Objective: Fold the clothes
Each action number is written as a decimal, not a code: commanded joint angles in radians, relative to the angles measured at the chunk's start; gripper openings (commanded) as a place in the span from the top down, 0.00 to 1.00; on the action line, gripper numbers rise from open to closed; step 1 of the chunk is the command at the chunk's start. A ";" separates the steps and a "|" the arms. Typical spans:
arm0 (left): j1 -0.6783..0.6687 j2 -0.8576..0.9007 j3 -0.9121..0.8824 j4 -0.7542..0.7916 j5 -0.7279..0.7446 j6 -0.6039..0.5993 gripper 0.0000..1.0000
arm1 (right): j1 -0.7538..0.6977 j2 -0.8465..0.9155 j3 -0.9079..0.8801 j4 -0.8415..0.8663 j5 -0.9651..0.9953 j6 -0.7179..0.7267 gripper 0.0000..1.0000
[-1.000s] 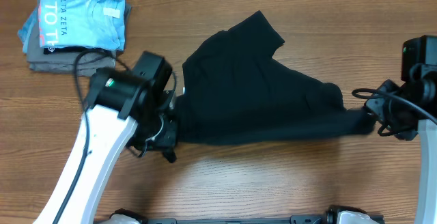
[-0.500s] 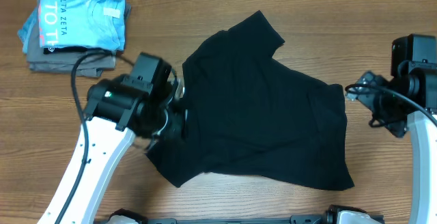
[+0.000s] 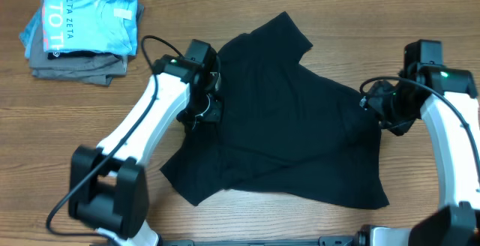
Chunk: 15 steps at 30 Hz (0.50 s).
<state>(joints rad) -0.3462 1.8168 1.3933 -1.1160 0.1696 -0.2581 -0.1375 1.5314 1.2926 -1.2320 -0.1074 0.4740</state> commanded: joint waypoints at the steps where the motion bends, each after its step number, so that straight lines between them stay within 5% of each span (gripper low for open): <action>1: 0.018 0.031 -0.003 -0.002 -0.100 -0.027 0.76 | 0.003 0.035 -0.021 0.018 -0.029 -0.011 0.33; 5: 0.054 0.029 -0.003 -0.013 -0.159 -0.024 0.60 | 0.013 0.076 -0.025 0.042 -0.029 -0.011 0.32; 10: 0.093 0.025 -0.003 -0.014 -0.147 0.074 0.26 | 0.016 0.085 -0.025 0.064 -0.029 -0.011 0.29; 15: 0.106 0.027 -0.027 -0.002 -0.033 0.179 0.27 | 0.016 0.085 -0.025 0.069 -0.029 -0.011 0.28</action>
<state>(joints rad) -0.2420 1.8462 1.3933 -1.1278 0.0551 -0.1818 -0.1242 1.6150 1.2694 -1.1694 -0.1303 0.4698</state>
